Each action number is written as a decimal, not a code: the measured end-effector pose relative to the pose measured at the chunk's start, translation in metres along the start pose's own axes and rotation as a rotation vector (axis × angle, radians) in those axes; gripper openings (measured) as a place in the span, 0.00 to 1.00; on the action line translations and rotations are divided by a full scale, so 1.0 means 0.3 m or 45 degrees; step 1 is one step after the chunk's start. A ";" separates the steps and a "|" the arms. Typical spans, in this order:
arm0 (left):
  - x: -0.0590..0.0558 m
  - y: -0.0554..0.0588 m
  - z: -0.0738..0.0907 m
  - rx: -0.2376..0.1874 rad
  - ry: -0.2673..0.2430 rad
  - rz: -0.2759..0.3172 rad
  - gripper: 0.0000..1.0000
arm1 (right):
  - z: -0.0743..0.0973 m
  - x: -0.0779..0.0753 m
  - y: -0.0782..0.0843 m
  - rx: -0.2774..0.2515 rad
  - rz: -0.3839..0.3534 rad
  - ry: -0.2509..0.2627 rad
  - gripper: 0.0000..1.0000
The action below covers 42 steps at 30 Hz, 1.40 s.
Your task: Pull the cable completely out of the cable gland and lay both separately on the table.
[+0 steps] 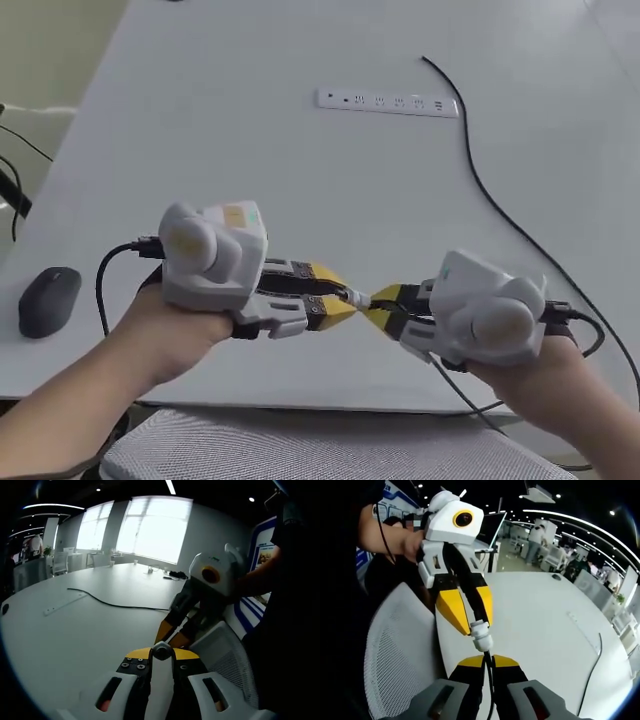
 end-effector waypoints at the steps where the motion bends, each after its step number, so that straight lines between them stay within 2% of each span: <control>1: 0.001 0.000 0.002 -0.001 -0.001 -0.001 0.15 | 0.000 0.000 0.000 0.001 -0.001 0.002 0.00; 7: 0.001 -0.005 0.008 -0.016 -0.005 0.005 0.15 | 0.000 -0.014 0.018 0.018 -0.046 0.020 0.00; 12: -0.002 -0.010 0.014 -0.024 -0.008 0.002 0.15 | 0.005 -0.030 0.067 0.040 -0.140 0.044 0.00; 19: -0.007 -0.010 0.023 -0.038 0.003 0.012 0.15 | 0.015 -0.058 0.134 0.075 -0.186 0.091 0.00; 21: -0.007 -0.002 0.021 -0.018 0.006 0.005 0.15 | 0.022 -0.067 0.146 0.074 -0.200 0.097 0.00; 26: -0.008 -0.003 0.018 -0.018 0.010 0.003 0.15 | 0.036 -0.085 0.145 0.061 -0.216 0.130 0.00; 33: -0.008 0.004 0.007 -0.020 0.001 0.003 0.15 | 0.041 -0.092 0.139 0.075 -0.210 0.137 0.00; 38: -0.003 0.021 0.007 -0.019 -0.013 -0.001 0.15 | 0.045 -0.099 0.135 0.088 -0.204 0.140 0.00; 42: 0.016 0.045 0.008 -0.015 -0.044 0.013 0.15 | 0.040 -0.115 0.132 0.106 -0.202 0.138 0.00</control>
Point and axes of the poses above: the centre of the closed fingertips' face, and the gripper's own axes: z roughly backward along the fingers, x roughly to its left, y roughly out of its underside, the point moved 6 cm from there along z, roughly backward along the fingers, and after that the axes turned 11 degrees about -z, right-handed, at the moved point
